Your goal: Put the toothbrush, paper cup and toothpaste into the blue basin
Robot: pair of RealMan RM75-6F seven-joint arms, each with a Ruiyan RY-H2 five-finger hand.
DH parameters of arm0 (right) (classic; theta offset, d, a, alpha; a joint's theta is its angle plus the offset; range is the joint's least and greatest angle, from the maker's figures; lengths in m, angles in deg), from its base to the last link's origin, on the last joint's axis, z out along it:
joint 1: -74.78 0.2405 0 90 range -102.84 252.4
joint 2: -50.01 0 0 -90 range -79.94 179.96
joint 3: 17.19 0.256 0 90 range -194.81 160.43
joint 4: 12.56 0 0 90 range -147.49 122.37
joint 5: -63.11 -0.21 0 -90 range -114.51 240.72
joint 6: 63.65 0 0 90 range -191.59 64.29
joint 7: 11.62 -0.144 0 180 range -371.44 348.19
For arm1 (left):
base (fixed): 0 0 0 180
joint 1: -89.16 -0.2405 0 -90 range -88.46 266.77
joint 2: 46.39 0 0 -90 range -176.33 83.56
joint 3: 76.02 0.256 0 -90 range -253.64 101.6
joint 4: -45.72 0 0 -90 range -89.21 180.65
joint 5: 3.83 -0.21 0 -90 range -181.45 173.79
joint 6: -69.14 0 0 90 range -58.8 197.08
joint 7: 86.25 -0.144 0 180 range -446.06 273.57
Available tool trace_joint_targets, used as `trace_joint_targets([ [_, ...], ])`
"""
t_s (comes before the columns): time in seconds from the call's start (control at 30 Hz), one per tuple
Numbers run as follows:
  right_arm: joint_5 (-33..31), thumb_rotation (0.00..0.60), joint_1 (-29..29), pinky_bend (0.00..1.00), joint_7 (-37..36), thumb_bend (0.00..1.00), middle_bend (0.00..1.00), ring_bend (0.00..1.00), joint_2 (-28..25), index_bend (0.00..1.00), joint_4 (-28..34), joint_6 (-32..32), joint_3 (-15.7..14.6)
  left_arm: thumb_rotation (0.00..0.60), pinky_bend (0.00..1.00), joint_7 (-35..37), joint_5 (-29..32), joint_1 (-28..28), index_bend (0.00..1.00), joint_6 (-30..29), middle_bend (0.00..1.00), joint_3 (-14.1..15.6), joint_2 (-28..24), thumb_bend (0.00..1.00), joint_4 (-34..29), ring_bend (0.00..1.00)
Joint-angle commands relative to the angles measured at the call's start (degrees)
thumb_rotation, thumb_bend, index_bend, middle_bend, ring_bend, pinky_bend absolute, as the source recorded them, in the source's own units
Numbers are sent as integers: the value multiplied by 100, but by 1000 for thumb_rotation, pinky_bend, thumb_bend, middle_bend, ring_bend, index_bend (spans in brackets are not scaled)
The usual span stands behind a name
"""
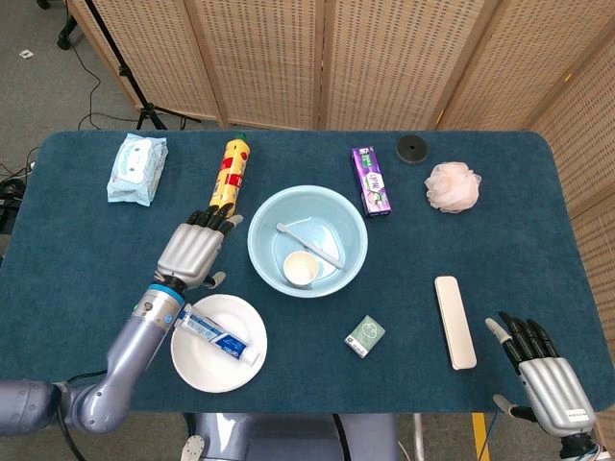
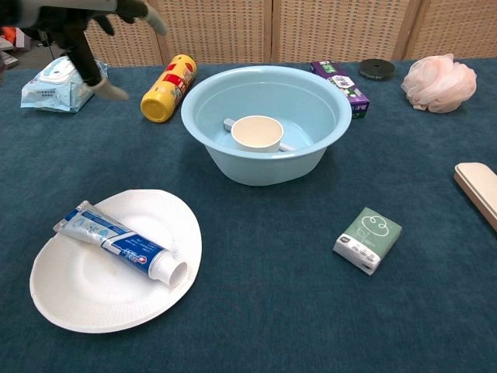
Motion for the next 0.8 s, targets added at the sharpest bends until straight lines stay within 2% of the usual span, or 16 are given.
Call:
trace_joint_targets([
  [0.03, -19, 600, -9, 0, 154, 104, 0, 0, 51, 0, 35, 29, 1, 600, 142, 425, -539, -441, 104, 358, 0, 443, -622, 232, -451, 0],
  [0.27, 92, 600, -39, 0, 420, 102, 0, 0, 125, 0, 108, 28, -47, 600, 143, 490, -1182, -682, 105, 671, 0, 916, -1037, 239, -807, 0],
  [0.33, 155, 600, -45, 0, 518, 104, 0, 0, 158, 0, 130, 45, -76, 600, 143, 337, -1537, -767, 108, 698, 0, 1157, -1063, 241, -966, 0],
  [0.6, 153, 600, -49, 0, 528, 102, 0, 0, 172, 0, 135, 44, -80, 600, 143, 32, -1807, -818, 153, 682, 0, 1453, -781, 247, -1048, 0],
  [0.8, 165, 600, -54, 0, 406, 103, 0, 0, 137, 0, 108, -17, -68, 600, 143, -429, -1700, -765, 191, 533, 0, 1649, -419, 251, -1007, 0],
])
